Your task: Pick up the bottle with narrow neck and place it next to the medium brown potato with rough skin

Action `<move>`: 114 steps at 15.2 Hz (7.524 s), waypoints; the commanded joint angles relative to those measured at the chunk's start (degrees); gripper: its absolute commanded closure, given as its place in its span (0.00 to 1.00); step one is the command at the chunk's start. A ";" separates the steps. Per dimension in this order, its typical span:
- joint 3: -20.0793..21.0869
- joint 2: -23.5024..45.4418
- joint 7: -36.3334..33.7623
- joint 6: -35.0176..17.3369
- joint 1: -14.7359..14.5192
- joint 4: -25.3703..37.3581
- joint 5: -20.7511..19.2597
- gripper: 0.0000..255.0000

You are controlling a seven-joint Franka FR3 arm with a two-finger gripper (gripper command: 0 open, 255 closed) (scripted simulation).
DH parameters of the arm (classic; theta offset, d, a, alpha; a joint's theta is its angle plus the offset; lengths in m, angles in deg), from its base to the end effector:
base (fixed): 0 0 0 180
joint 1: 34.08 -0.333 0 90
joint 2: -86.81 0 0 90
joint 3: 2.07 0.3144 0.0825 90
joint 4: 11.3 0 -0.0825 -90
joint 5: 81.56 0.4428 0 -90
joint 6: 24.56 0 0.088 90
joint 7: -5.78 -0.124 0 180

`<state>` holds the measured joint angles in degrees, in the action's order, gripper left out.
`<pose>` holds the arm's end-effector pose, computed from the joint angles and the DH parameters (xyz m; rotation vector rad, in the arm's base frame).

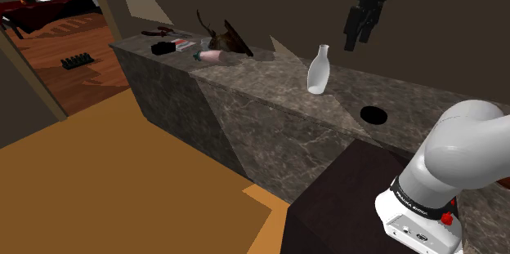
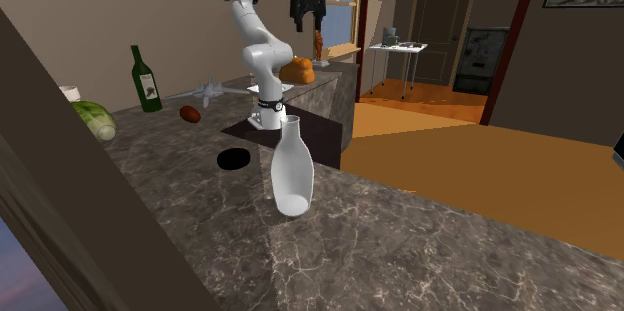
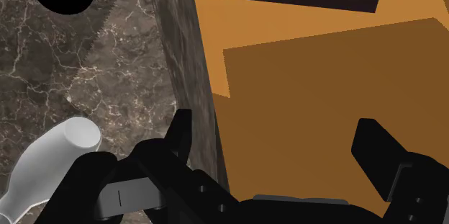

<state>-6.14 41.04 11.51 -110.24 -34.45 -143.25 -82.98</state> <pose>0.3548 -0.0320 0.5976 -3.1136 -0.0862 0.0127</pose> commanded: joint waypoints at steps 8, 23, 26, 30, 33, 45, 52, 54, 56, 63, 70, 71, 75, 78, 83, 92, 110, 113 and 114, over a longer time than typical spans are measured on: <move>-6.17 11.19 5.91 -7.66 1.43 3.24 -3.30 0.00; -17.71 41.19 19.82 -18.15 3.68 21.64 -0.57 0.00; -19.23 48.08 22.92 -18.69 4.84 27.36 1.81 0.00; -20.42 57.69 26.80 -18.28 7.30 36.34 5.51 0.00; -20.64 65.23 29.25 -17.02 9.92 44.36 8.36 0.00; -20.19 71.56 31.02 -21.10 11.99 46.05 10.69 0.00; -20.19 71.57 31.02 -21.09 12.00 46.06 10.69 1.00; -20.19 71.57 31.02 -21.09 12.00 46.06 10.69 1.00; -20.19 71.57 31.02 -21.09 12.00 46.07 10.69 1.00; -20.28 71.26 30.92 -19.71 12.04 47.17 10.54 1.00; -20.51 70.69 30.68 -14.61 12.35 51.78 10.19 1.00; -20.53 70.66 30.66 -13.85 12.42 52.52 10.17 1.00; -20.62 70.72 30.58 -10.74 12.75 55.72 10.14 1.00; -20.66 70.96 30.55 -8.30 13.08 58.40 10.20 1.00; -20.69 71.76 30.54 -3.98 13.83 63.54 10.47 1.00; -21.44 67.56 30.98 -0.43 13.43 63.11 9.07 1.00; -21.74 26.24 30.32 -0.10 11.71 25.87 -8.48 1.00; -21.25 20.63 30.80 2.18 12.96 22.94 -10.63 1.00; -21.10 18.83 31.05 3.04 13.42 22.12 -11.29 1.00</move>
<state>-27.19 61.62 42.02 -108.13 -21.53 -120.46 -93.50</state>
